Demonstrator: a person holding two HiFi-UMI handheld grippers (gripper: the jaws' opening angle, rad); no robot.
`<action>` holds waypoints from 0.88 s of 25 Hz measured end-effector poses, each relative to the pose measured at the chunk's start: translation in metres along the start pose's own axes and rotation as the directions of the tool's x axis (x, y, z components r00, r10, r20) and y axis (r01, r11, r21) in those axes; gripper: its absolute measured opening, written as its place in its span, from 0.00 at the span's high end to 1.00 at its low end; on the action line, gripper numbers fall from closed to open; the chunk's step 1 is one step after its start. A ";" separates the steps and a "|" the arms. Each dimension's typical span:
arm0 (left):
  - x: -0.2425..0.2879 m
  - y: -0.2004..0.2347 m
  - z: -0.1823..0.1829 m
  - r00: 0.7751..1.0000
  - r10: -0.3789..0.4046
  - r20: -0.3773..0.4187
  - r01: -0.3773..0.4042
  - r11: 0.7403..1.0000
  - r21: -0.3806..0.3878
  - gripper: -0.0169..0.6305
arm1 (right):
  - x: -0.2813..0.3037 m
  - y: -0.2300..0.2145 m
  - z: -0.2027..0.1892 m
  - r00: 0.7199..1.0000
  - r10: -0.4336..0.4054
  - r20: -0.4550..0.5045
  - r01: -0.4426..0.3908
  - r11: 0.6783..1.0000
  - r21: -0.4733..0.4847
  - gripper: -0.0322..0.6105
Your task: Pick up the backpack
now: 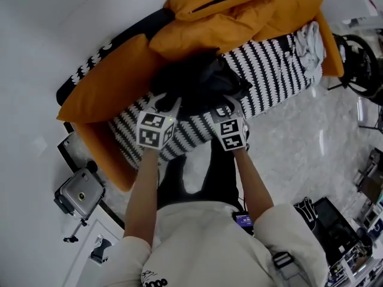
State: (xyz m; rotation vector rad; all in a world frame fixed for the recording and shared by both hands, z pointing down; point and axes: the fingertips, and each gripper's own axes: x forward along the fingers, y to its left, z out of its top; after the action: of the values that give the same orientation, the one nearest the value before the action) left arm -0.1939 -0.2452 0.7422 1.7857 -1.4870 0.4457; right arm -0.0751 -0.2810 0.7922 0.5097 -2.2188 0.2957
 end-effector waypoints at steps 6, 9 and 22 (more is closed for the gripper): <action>-0.002 -0.011 0.007 0.999 -0.025 0.044 0.025 1.000 -0.001 0.93 | -0.018 0.006 0.003 1.000 0.015 0.019 -0.016 0.997 0.077 0.73; -0.005 -0.016 0.010 0.997 -0.029 0.073 0.031 0.999 -0.028 0.94 | -0.031 0.007 0.007 0.999 0.025 0.048 -0.030 0.992 0.119 0.76; -0.023 -0.087 0.057 0.959 -0.124 0.255 0.132 0.991 -0.015 0.96 | -0.134 -0.041 0.059 0.944 -0.188 0.272 0.105 0.951 0.292 0.83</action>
State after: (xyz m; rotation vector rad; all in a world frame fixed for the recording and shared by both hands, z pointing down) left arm -0.1284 -0.2680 0.6612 1.9572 -1.5273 0.1300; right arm -0.0187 -0.3044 0.6533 0.9213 -2.4254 0.4767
